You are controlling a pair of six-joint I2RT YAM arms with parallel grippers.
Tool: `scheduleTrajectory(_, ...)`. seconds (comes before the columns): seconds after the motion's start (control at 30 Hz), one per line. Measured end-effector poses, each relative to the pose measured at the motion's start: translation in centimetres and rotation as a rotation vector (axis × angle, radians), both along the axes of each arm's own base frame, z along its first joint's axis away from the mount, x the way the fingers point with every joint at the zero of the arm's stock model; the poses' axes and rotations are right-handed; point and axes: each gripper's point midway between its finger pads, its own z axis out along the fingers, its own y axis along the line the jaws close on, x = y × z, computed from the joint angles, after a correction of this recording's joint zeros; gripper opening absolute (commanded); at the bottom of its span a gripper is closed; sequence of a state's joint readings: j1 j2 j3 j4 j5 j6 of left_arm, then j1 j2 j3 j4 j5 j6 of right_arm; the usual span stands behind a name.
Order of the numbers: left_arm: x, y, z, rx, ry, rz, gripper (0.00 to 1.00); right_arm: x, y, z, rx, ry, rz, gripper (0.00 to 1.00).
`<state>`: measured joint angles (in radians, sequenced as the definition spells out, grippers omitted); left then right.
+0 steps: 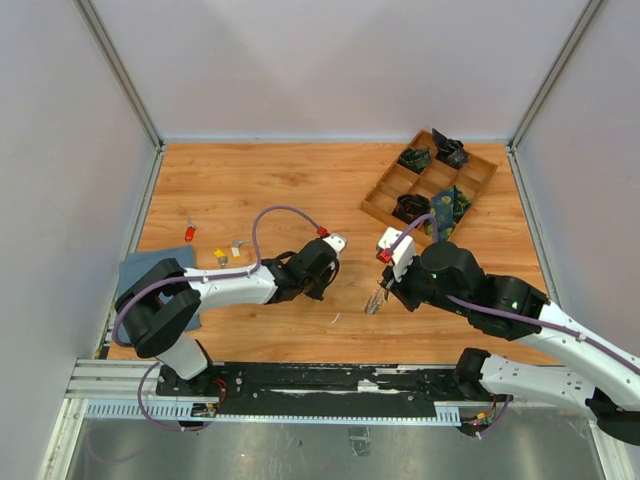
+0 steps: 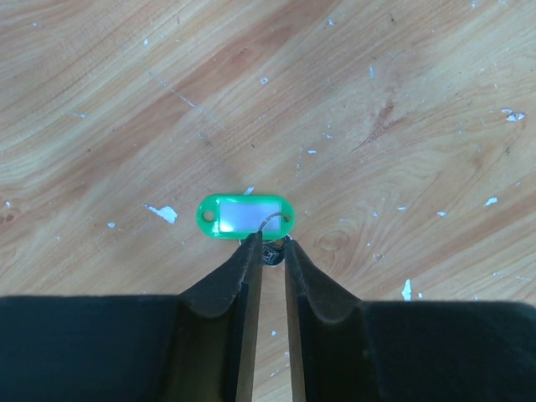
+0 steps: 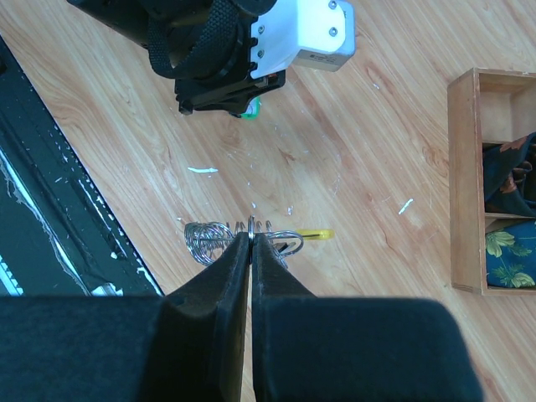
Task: Put the keys on the keyring
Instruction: Move the key to the center of the board.
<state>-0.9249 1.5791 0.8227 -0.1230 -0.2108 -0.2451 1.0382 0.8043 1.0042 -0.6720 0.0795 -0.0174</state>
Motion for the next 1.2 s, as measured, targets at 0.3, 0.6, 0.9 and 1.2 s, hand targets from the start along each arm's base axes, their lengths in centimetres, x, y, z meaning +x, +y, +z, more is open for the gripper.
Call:
scheduleTrajectory(0.3,-0.9,0.7,0.1,-0.036,-0.002,0.001,0.37,0.0,0.0,0.0,0.001,0.002,-0.001,0.04)
scheduleTrajectory(0.6,-1.4,0.4,-0.3,-0.095,0.037,-0.011,0.41,-0.1,0.0,-0.1,0.004,0.009,-0.005,0.04)
scheduleTrajectory(0.9,-0.6,0.6,-0.2,-0.169,0.074,0.006,0.4,-0.1,0.2,-0.4,0.0,0.02,-0.001,0.04)
scheduleTrajectory(1.2,-0.3,0.1,0.1,-0.2,0.072,-0.003,0.36,-0.3,0.5,-0.6,-0.001,0.034,0.011,0.04)
